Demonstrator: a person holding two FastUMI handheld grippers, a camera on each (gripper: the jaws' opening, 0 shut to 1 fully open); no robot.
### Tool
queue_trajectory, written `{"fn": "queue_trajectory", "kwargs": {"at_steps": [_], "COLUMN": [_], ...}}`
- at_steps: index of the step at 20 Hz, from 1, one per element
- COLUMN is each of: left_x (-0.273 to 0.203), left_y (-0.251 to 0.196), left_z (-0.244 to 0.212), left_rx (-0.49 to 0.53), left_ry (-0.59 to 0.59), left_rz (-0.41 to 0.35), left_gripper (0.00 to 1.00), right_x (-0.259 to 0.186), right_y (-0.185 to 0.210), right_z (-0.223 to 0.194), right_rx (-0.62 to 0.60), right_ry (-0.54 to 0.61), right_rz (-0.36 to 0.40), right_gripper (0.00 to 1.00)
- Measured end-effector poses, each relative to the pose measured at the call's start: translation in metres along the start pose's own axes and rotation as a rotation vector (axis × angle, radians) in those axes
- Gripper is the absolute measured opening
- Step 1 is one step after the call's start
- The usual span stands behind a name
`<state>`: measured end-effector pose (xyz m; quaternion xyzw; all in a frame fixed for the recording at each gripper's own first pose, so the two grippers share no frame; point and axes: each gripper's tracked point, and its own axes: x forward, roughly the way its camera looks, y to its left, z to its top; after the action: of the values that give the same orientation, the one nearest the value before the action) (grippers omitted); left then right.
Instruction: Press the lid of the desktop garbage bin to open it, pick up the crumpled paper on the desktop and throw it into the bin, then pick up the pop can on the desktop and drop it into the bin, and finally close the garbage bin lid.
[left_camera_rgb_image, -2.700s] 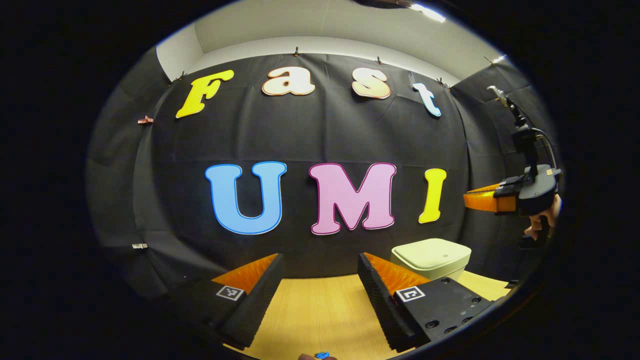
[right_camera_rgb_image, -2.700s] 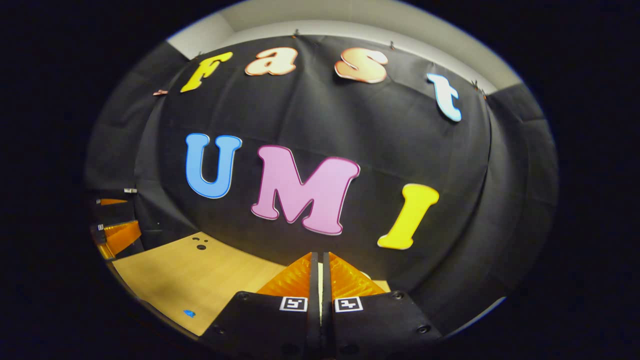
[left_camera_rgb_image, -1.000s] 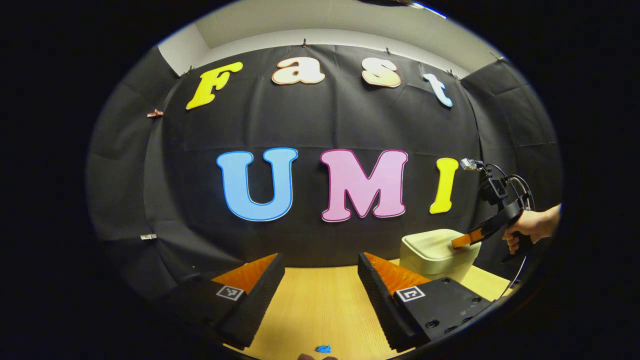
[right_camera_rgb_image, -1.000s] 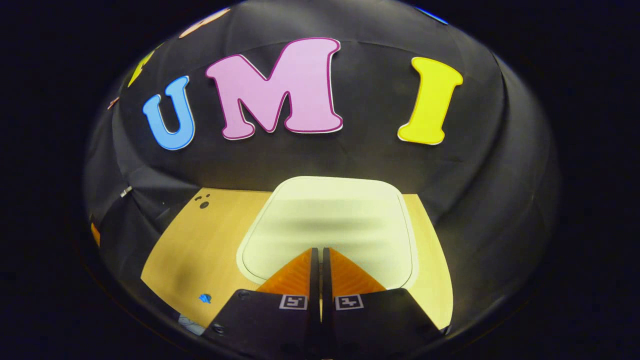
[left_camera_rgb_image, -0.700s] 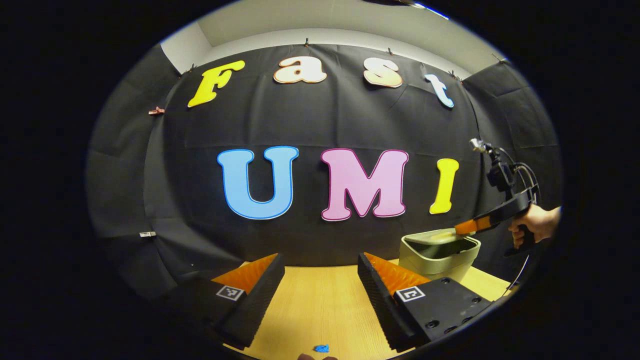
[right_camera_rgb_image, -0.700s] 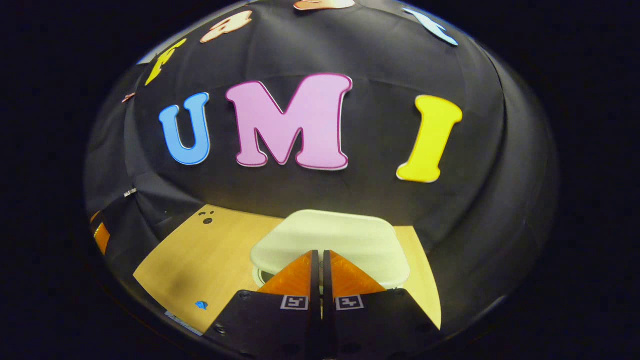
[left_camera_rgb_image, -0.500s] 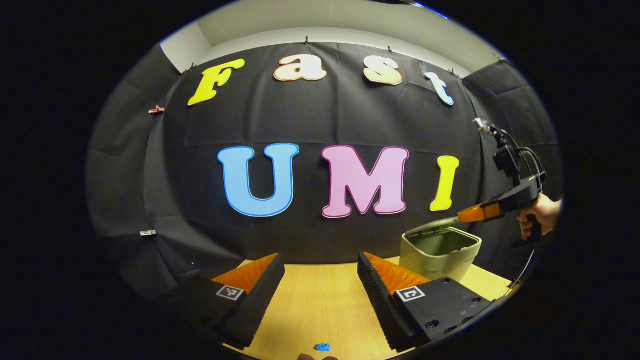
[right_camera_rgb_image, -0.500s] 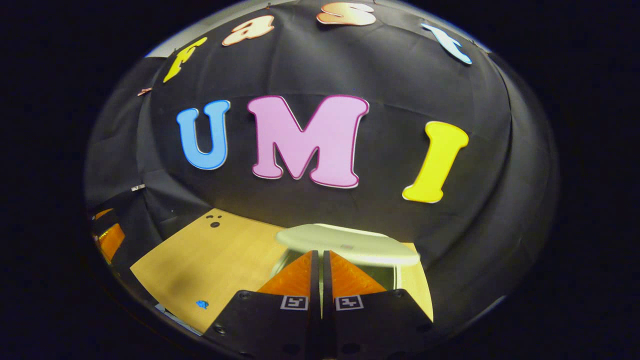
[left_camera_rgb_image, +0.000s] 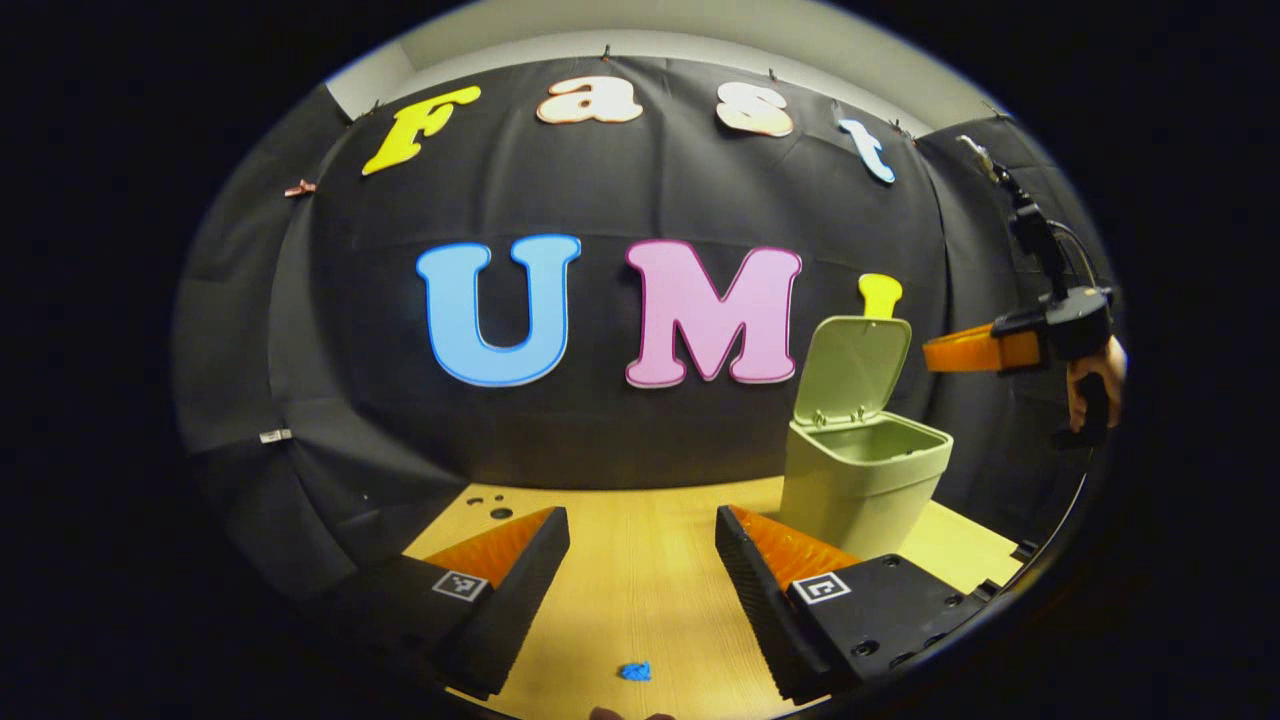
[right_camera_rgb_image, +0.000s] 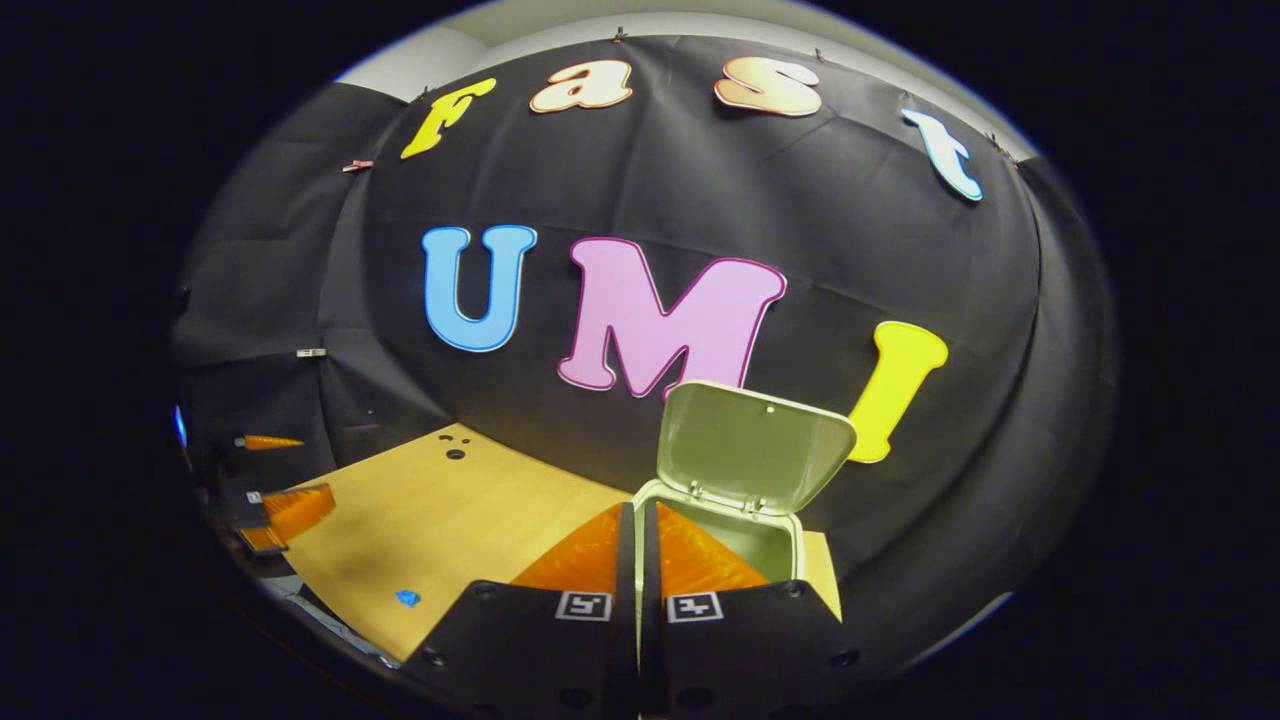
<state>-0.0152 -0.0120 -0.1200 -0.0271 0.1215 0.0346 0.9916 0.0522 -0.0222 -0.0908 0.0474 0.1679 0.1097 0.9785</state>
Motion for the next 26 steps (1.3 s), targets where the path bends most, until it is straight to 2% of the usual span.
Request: {"fn": "queue_trajectory", "kwargs": {"at_steps": [2, 3, 5, 7, 8, 12, 16, 20, 26], "left_x": [0.002, 0.004, 0.008, 0.014, 0.017, 0.032, 0.044, 0.050, 0.059], "left_y": [0.003, 0.003, 0.003, 0.004, 0.001, -0.005, -0.005, 0.006, 0.010], "left_z": [-0.026, -0.038, -0.065, -0.094, -0.108, -0.165, -0.210, -0.247, -0.282], "left_rx": [-0.005, -0.008, -0.014, -0.031, -0.038, -0.008, -0.003, -0.015, 0.010], "left_ry": [0.049, 0.073, 0.126, 0.198, 0.230, 0.334, 0.427, 0.501, 0.582], "left_rz": [0.001, -0.007, -0.027, -0.044, -0.053, -0.076, -0.086, -0.051, -0.045], "left_gripper": [0.95, 0.95, 0.95, 0.95, 0.95, 0.95, 0.95, 0.95, 0.95], "right_x": [-0.008, -0.011, -0.017, -0.022, -0.026, -0.031, -0.039, -0.046, -0.058], "right_y": [0.010, 0.014, 0.018, 0.023, 0.026, 0.028, 0.031, 0.026, 0.012], "right_z": [0.000, 0.001, -0.001, 0.000, -0.003, -0.007, -0.013, -0.022, -0.038], "right_rx": [0.029, 0.042, 0.055, 0.066, 0.071, 0.084, 0.117, 0.123, 0.141], "right_ry": [0.009, 0.010, 0.015, 0.020, 0.024, 0.018, 0.023, 0.044, 0.093], "right_rz": [0.026, 0.030, 0.035, 0.040, 0.043, 0.021, 0.013, -0.012, -0.071], "right_gripper": [0.19, 0.22, 0.37, 0.43, 0.51, 0.72, 0.77, 0.77, 0.77]}}
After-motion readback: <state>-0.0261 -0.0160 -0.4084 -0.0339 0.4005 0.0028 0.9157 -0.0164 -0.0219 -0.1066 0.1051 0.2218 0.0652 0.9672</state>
